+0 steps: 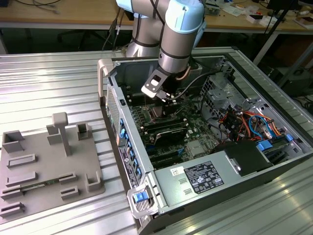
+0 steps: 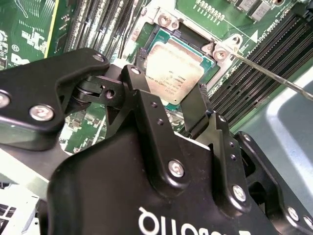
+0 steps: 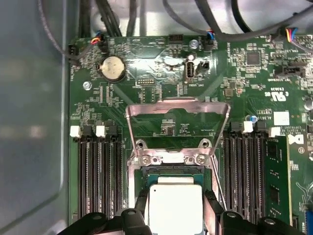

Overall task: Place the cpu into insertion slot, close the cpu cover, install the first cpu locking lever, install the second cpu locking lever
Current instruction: 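Place the cpu into insertion slot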

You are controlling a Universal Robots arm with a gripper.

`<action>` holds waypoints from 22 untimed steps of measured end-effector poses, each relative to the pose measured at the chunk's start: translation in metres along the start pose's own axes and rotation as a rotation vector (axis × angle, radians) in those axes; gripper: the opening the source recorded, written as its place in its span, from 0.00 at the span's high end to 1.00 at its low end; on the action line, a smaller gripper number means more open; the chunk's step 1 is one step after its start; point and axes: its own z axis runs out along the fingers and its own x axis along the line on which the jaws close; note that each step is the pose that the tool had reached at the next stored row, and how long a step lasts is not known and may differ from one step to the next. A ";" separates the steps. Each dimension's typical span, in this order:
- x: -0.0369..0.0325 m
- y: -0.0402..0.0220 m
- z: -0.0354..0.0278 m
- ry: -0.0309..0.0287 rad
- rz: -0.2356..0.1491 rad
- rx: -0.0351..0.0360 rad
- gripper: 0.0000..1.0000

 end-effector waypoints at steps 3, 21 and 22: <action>0.0002 0.0004 0.0002 0.0002 0.000 -0.0002 0.47; 0.0008 0.0024 0.0025 0.0010 -0.018 -0.0005 0.47; 0.0008 0.0026 0.0025 0.0010 -0.018 -0.0004 0.47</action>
